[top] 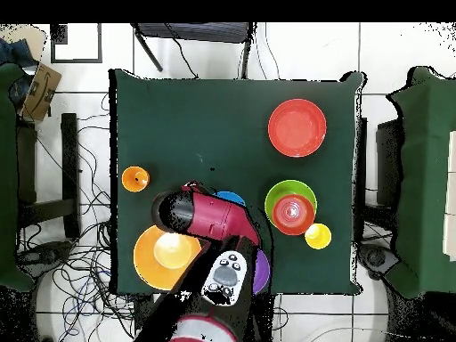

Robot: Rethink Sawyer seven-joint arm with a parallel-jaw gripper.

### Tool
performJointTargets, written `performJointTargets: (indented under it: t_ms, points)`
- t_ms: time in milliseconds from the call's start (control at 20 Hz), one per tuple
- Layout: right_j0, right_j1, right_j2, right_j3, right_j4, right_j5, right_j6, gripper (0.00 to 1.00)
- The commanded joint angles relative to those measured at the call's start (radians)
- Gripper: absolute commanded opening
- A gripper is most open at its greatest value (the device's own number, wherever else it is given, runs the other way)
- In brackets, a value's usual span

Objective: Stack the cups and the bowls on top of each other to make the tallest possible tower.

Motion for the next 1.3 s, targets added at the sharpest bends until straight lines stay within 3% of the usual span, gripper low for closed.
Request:
performJointTargets:
  t_ms: [50,150,250,350,750,850,1000,1300]
  points:
    - [0.044,-0.118,0.001,-0.094,-0.102,0.191,-0.013,0.0]
    - [0.048,-0.145,-0.003,-0.114,-0.137,0.225,-0.054,0.0]
    - [0.087,-0.161,-0.06,-0.154,-0.189,0.259,-0.061,0.0]
    - [0.128,-0.169,-0.124,-0.2,-0.249,0.255,-0.057,0.0]
    - [0.183,-0.22,-0.242,-0.317,-0.468,0.208,-0.139,0.0]
    - [0.193,-0.21,-0.278,-0.366,-0.53,0.249,-0.159,0.0]
    - [0.187,-0.196,-0.299,-0.402,-0.569,0.311,-0.159,0.0]
    - [0.192,-0.144,-0.339,-0.413,-0.655,0.316,-0.123,0.0]
